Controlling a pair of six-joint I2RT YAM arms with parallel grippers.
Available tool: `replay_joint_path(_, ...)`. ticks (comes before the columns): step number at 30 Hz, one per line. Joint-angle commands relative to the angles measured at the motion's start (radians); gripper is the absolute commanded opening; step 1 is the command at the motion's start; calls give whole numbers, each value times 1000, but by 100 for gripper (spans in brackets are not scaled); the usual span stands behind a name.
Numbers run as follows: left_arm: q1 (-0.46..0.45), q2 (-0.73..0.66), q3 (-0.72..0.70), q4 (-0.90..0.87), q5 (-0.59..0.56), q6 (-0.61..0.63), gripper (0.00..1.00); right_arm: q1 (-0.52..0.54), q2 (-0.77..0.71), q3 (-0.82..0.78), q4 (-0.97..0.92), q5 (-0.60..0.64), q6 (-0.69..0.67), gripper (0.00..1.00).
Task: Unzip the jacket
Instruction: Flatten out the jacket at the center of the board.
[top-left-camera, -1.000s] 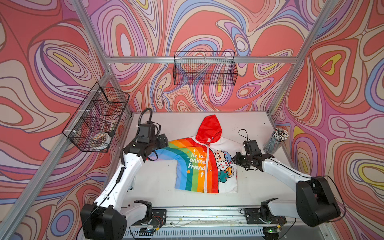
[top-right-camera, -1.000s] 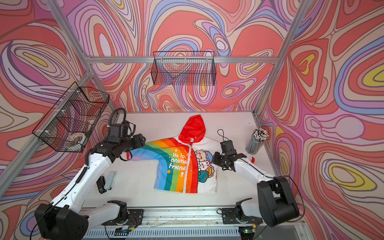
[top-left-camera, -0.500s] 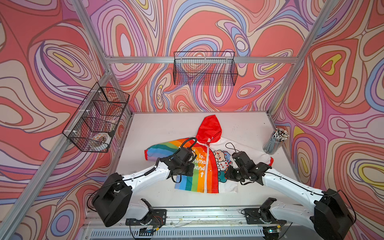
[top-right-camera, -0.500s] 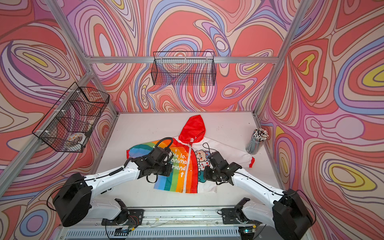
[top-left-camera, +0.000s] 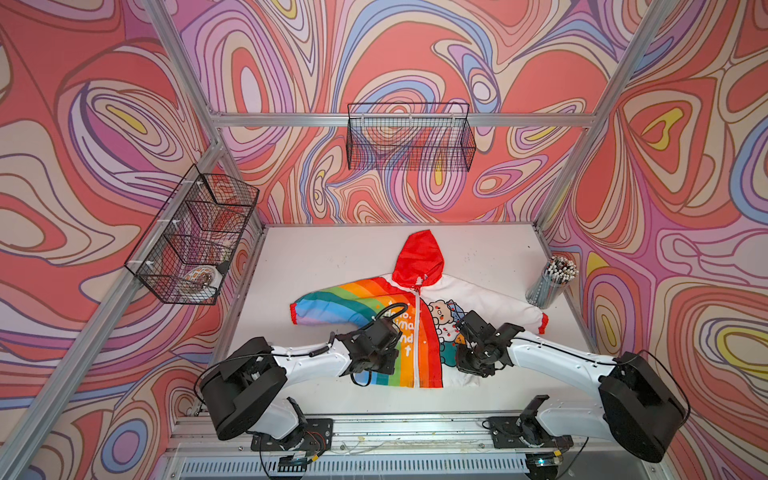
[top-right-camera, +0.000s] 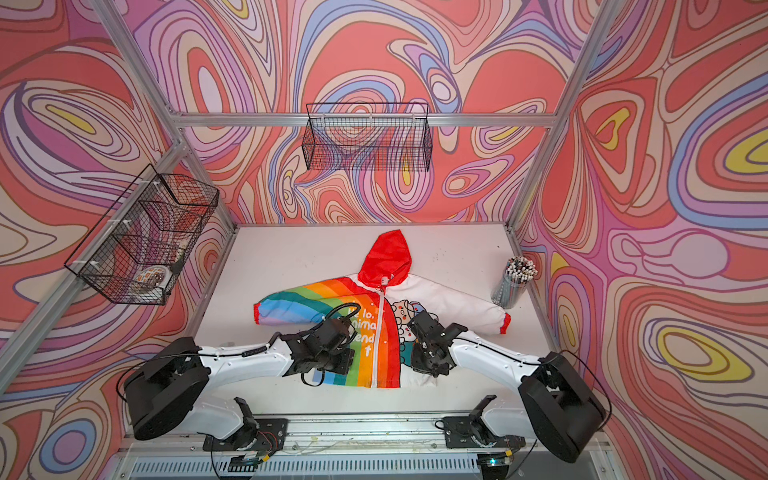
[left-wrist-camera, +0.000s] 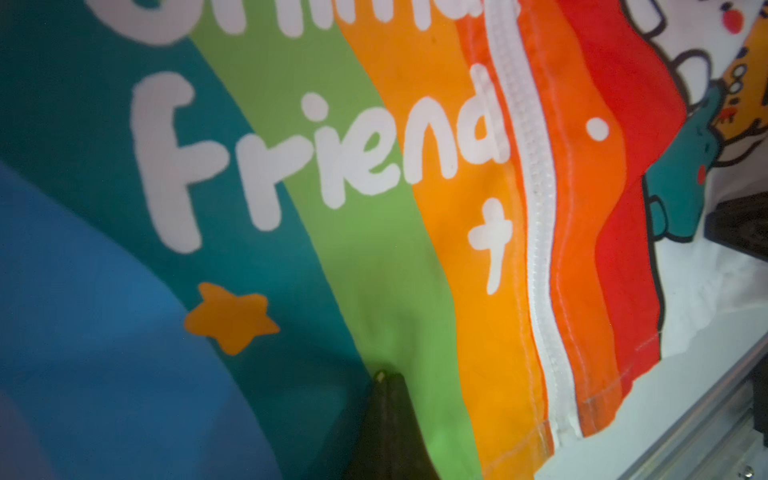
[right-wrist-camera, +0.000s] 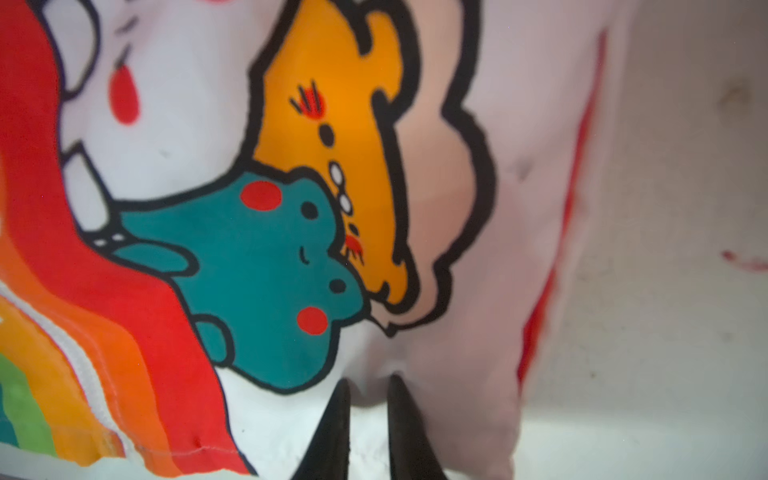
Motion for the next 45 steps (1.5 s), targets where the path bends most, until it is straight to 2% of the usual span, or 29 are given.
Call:
replay_joint_path(1, -73, 49, -58, 5, -4, -107, 0, 4, 28, 4, -62, 60, 31, 20)
replay_joint_path(4, -149, 50, -59, 1, -25, -161, 0, 4, 17, 14, -77, 77, 51, 20)
replay_joint_path(6, -168, 34, -53, -13, -43, -176, 0, 4, -5, 30, -104, 120, 58, 19)
replay_joint_path(7, -168, 16, -43, -29, -58, -174, 3, 4, -25, 43, -114, 145, 56, 18)
replay_joint_path(12, -153, -85, 154, -250, -263, -41, 45, 3, -129, 94, -45, 237, 23, 23)
replay_joint_path(14, -122, -103, 237, -288, -313, 25, 54, 0, -112, 134, 6, 234, -2, 26)
replay_joint_path(18, 11, -100, 350, -271, -327, 108, 67, -71, -14, 211, 173, 107, -50, 25)
replay_joint_path(22, 116, -2, 509, -273, -324, 221, 80, -201, 100, 268, 341, -85, -39, 23)
replay_joint_path(30, 157, 246, 819, -318, -286, 396, 84, -359, 315, 359, 522, -277, -6, 21)
replay_joint_path(35, 157, 404, 986, -359, -258, 458, 71, -419, 419, 400, 594, -371, 12, 20)
replay_joint_path(38, 157, 495, 1081, -390, -240, 475, 71, -431, 471, 440, 606, -417, -1, 25)
replay_joint_path(45, 157, 669, 1257, -484, -278, 495, 74, -453, 590, 493, 638, -465, 0, 42)
